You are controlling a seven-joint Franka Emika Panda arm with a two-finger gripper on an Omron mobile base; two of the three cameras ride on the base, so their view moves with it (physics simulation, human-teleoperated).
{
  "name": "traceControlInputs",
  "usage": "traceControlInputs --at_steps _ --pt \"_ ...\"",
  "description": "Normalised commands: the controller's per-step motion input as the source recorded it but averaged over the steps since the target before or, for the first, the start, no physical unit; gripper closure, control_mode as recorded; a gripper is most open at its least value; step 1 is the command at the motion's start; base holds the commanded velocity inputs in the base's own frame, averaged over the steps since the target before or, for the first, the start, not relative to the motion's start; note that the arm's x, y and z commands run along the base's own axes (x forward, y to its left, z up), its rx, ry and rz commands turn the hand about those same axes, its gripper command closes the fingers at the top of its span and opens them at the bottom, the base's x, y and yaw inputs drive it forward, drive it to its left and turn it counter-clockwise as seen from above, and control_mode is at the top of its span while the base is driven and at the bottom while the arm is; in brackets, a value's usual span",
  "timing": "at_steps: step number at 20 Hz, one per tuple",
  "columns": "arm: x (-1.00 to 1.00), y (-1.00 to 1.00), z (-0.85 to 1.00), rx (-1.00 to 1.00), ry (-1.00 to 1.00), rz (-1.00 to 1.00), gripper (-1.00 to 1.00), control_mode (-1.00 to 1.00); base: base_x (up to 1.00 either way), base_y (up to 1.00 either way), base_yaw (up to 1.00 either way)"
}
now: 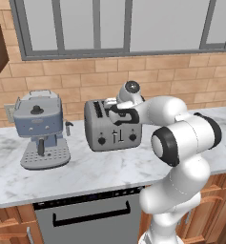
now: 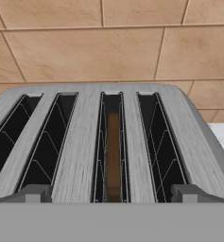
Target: Start the toaster. Once the lever pops up, take the bread to the plate on the dining counter.
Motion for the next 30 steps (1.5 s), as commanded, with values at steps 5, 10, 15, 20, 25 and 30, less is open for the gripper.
traceControlInputs --at_steps 5,10,15,20,25,30 --pt "0.0 0.0 0.0 0.0 0.0 0.0 -1.0 -1.0 0.0 0.0 0.0" --pt "0.0 0.0 0.0 0.0 0.0 0.0 -1.0 -1.0 0.0 0.0 0.0" --pt "0.0 0.0 0.0 0.0 0.0 0.0 -1.0 -1.0 0.0 0.0 0.0" --pt "0.0 0.0 0.0 0.0 0.0 0.0 -1.0 -1.0 0.0 0.0 0.0" --pt "0.0 0.0 0.0 0.0 0.0 0.0 -1.0 -1.0 0.0 0.0 0.0" --pt "0.0 0.0 0.0 0.0 0.0 0.0 -1.0 -1.0 0.0 0.0 0.0"
